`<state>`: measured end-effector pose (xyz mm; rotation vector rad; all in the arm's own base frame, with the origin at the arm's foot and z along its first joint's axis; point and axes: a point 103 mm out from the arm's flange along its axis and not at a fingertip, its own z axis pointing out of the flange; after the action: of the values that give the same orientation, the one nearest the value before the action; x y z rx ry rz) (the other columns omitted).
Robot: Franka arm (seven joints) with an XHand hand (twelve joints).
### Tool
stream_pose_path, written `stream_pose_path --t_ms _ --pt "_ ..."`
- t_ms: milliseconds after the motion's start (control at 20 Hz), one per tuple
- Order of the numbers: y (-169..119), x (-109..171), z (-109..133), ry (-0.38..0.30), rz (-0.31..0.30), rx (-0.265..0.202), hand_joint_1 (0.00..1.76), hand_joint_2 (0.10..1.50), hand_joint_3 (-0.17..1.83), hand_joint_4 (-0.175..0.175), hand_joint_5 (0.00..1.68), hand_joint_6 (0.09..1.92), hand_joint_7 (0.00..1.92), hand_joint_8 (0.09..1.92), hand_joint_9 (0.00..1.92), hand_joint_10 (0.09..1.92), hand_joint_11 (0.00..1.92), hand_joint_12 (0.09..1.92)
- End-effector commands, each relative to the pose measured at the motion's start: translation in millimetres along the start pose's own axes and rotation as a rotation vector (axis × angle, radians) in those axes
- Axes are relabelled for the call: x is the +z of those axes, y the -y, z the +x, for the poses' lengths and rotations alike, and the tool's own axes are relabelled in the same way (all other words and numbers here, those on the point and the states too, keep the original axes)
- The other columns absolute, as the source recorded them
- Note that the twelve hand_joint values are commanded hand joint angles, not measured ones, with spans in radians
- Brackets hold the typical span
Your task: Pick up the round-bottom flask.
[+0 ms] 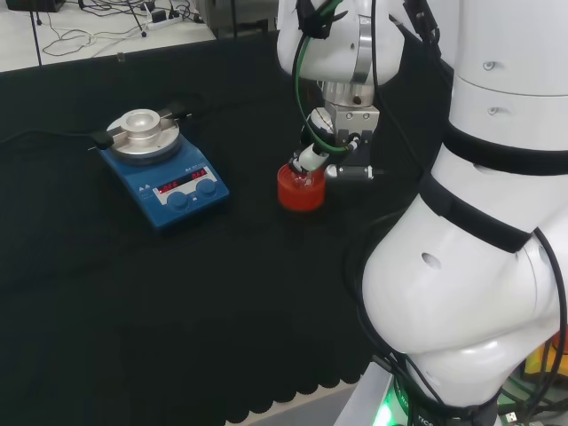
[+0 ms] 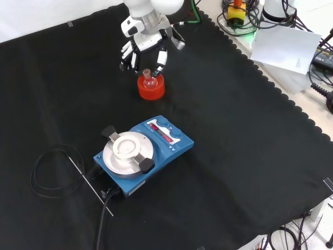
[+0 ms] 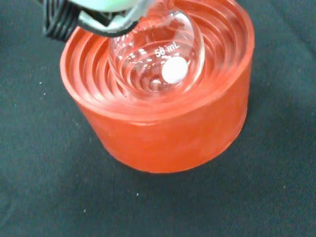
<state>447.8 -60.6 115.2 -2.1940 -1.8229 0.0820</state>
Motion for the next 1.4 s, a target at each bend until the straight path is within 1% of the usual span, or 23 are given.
stream_pose_path --t_ms 50,250,500,650,950,1050,1150,1400 --pt "3 -9 0 -0.006 -0.007 0.004 1.08 0.75 0.63 0.162 1.11 0.94 0.33 0.66 0.6 0.61 0.33 1.34" --pt "7 -20 -1 -0.021 -0.015 0.006 1.09 0.73 0.67 0.13 1.11 0.96 0.33 0.66 0.6 0.61 0.33 1.34" --pt "16 -40 0 -0.034 -0.043 0.003 1.09 0.71 0.69 0.11 1.12 0.96 0.33 0.66 0.6 0.61 0.34 1.34" --pt "23 -52 4 -0.032 -0.06 -0.003 1.1 0.71 0.7 0.104 1.12 0.96 0.33 0.66 0.61 0.61 0.34 1.34" --pt "34 -83 17 -0.025 -0.101 -0.028 1.1 0.7 0.72 0.085 1.12 0.96 0.32 0.66 0.61 0.61 0.34 1.34" --pt "35 -92 22 -0.024 -0.109 -0.038 1.11 0.69 0.73 0.068 1.13 0.96 0.32 0.66 0.61 0.61 0.34 1.34" --pt "36 -99 28 -0.019 -0.112 -0.049 1.11 0.69 0.73 0.061 1.13 0.96 0.32 0.66 0.61 0.61 0.34 1.34" --pt "30 -113 48 -0.013 -0.107 -0.078 1.11 0.69 0.73 0.057 1.13 0.97 0.32 0.66 0.61 0.61 0.35 1.34"
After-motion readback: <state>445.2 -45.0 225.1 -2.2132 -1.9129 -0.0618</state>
